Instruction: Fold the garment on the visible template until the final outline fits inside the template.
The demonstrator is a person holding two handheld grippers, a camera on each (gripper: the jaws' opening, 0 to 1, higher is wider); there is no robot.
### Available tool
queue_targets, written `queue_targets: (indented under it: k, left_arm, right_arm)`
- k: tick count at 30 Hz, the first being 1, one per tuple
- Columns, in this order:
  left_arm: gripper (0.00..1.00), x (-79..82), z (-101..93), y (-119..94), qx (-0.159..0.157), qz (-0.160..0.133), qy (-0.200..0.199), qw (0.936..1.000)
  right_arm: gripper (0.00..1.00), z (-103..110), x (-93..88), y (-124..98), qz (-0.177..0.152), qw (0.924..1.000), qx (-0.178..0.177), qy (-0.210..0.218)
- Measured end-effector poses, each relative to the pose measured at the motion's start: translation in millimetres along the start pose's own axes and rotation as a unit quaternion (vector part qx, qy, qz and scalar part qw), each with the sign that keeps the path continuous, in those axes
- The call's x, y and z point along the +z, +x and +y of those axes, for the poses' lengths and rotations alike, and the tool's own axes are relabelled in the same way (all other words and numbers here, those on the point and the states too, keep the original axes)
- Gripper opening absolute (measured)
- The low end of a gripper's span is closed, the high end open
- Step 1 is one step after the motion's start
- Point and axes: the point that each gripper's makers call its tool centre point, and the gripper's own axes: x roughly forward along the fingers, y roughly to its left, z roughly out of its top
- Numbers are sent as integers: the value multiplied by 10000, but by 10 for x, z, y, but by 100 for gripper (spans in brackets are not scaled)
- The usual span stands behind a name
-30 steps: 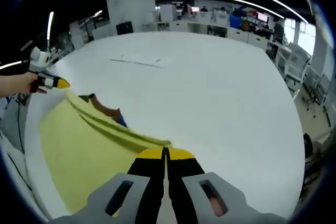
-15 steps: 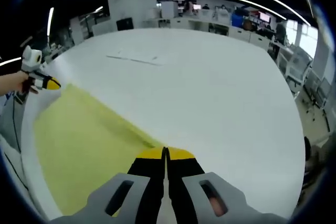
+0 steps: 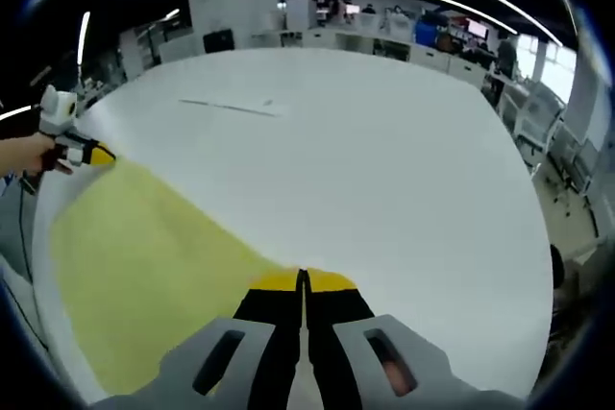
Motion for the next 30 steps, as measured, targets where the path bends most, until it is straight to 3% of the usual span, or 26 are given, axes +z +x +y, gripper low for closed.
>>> queue_targets:
  k: [6, 12, 24, 30]
  left_arm:
    - [0, 14, 27, 5, 30, -33, -31, 10000]
    - [0, 16, 43, 2, 13, -43, -79, 10000]
    - [4, 41, 17, -16, 29, -42, 51, 10000]
    - [9, 35, -26, -63, -13, -27, 51, 10000]
  right_arm:
    - [1, 225, -3, 59, 9, 9990, 421, -114]
    - [1, 183, -124, 137, 410, 9967, 159, -685]
    - [1, 163, -59, 142, 269, 9955, 29, -913]
    - [1, 317, 14, 72, -31, 9927, 166, -1191]
